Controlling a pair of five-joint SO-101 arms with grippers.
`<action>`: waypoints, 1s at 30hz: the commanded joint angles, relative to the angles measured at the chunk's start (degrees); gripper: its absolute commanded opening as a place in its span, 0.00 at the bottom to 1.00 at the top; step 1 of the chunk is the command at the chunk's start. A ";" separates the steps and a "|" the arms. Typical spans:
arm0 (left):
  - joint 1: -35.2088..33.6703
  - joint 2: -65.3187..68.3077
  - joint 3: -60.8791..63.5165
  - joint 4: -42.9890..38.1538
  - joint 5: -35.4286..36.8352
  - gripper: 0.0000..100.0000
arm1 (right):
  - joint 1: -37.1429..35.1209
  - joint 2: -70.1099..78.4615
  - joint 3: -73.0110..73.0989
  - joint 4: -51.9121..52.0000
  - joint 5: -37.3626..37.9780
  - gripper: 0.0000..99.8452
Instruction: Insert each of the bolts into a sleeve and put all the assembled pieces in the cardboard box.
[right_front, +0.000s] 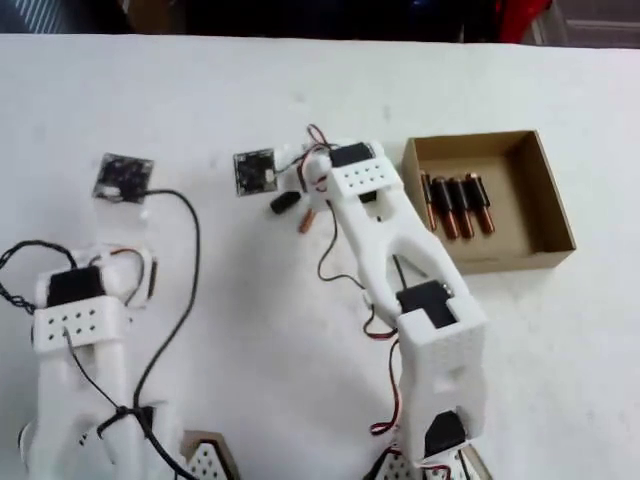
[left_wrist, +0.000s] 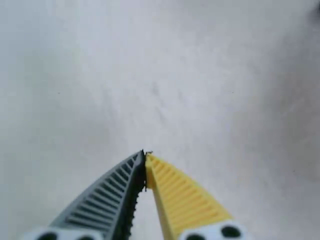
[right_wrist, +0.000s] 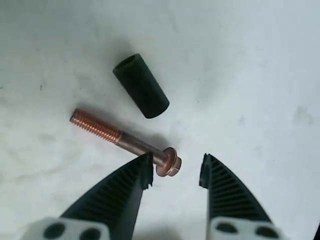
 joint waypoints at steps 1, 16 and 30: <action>-3.12 -2.15 -0.44 -1.41 0.44 0.02 | 0.04 -0.84 -3.16 -1.36 2.81 0.15; -6.37 -2.24 -0.26 -1.49 0.35 0.02 | -2.42 -0.57 -2.81 -1.36 13.45 0.15; -6.37 -1.98 -0.18 -1.93 0.35 0.02 | -7.25 -0.57 0.44 -1.36 13.19 0.15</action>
